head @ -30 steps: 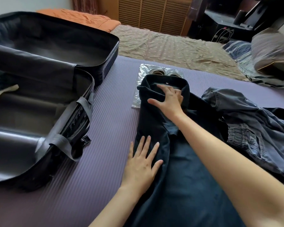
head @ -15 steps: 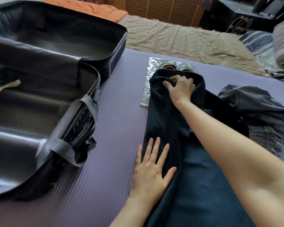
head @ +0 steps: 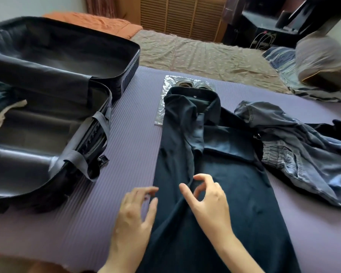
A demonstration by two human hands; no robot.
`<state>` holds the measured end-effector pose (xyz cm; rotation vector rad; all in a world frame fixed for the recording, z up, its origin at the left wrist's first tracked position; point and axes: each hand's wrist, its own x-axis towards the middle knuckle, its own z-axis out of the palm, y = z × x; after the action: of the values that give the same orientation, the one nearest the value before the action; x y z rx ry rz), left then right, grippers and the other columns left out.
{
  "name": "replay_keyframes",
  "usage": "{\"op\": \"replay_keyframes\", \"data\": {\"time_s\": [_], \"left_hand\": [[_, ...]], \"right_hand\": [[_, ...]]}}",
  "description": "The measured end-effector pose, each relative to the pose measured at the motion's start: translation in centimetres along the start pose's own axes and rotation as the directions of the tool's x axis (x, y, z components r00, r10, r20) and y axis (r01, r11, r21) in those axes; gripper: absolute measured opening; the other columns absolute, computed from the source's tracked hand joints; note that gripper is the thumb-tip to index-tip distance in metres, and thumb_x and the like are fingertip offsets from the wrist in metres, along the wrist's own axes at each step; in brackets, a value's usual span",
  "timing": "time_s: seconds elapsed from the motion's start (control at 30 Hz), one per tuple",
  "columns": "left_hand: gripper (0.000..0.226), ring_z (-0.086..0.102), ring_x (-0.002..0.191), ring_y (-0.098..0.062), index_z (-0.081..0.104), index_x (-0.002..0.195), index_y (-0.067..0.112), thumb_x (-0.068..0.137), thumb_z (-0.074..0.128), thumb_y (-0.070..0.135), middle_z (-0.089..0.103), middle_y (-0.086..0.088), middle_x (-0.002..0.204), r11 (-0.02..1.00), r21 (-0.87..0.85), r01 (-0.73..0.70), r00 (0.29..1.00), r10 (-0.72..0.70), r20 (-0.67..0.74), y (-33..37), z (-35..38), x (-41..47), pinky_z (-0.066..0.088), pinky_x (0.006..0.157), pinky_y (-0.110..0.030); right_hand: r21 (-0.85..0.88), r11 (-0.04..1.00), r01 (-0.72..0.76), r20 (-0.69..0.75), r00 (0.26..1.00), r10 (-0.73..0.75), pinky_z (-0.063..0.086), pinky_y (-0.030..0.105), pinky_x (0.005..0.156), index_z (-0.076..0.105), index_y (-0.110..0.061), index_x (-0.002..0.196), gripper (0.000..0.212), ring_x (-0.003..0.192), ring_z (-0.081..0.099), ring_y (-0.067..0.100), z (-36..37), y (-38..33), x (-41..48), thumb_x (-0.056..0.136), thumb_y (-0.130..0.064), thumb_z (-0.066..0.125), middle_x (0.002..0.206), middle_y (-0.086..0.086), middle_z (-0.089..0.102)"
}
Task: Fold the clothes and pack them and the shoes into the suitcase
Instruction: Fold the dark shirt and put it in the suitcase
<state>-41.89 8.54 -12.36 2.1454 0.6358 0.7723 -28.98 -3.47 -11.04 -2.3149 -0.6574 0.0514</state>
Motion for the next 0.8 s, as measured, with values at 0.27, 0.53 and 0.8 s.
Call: {"op": "replay_keyframes", "data": {"time_s": [0.27, 0.53, 0.8], "left_hand": [[0.049, 0.041, 0.072, -0.004, 0.048, 0.097, 0.037, 0.054, 0.064, 0.05, 0.045, 0.019, 0.079, 0.941, 0.325, -0.1, 0.978, 0.033, 0.206, -1.2, -2.4, -9.3, 0.043, 0.058, -0.016], [0.025, 0.046, 0.066, 0.009, 0.051, 0.085, 0.041, 0.06, 0.054, 0.041, 0.048, 0.021, 0.074, 0.988, 0.122, -0.096, 0.971, 0.066, 0.229, 4.0, -1.2, -12.0, 0.036, 0.051, -0.004], [0.034, 0.053, 0.07, 0.012, 0.048, 0.103, 0.047, 0.069, 0.042, 0.05, 0.055, 0.025, 0.092, 0.997, -0.043, 0.069, 0.948, -0.053, 0.314, 3.3, 0.8, -15.6, 0.042, 0.065, -0.006]], "right_hand": [[-0.07, 0.994, -0.086, 0.099, 0.991, 0.092, 0.042, 0.025, 0.081, 0.039, -0.028, 0.133, 0.056, 0.093, 0.053, 0.012, 1.0, -2.0, -4.3, 0.084, -0.038, 0.064, 0.093, -0.006, 0.057], [0.286, 0.935, -0.208, 0.026, 0.978, 0.209, 0.05, 0.039, 0.081, 0.053, -0.023, 0.121, 0.039, 0.077, 0.06, 0.011, -1.8, -1.5, -5.8, 0.085, -0.012, 0.064, 0.079, -0.008, 0.061], [0.092, 0.988, -0.122, 0.036, 0.992, 0.119, 0.049, 0.03, 0.072, 0.052, -0.032, 0.121, 0.044, 0.07, 0.058, 0.005, -3.1, 1.7, -11.9, 0.082, -0.041, 0.069, 0.077, -0.013, 0.062]]}}
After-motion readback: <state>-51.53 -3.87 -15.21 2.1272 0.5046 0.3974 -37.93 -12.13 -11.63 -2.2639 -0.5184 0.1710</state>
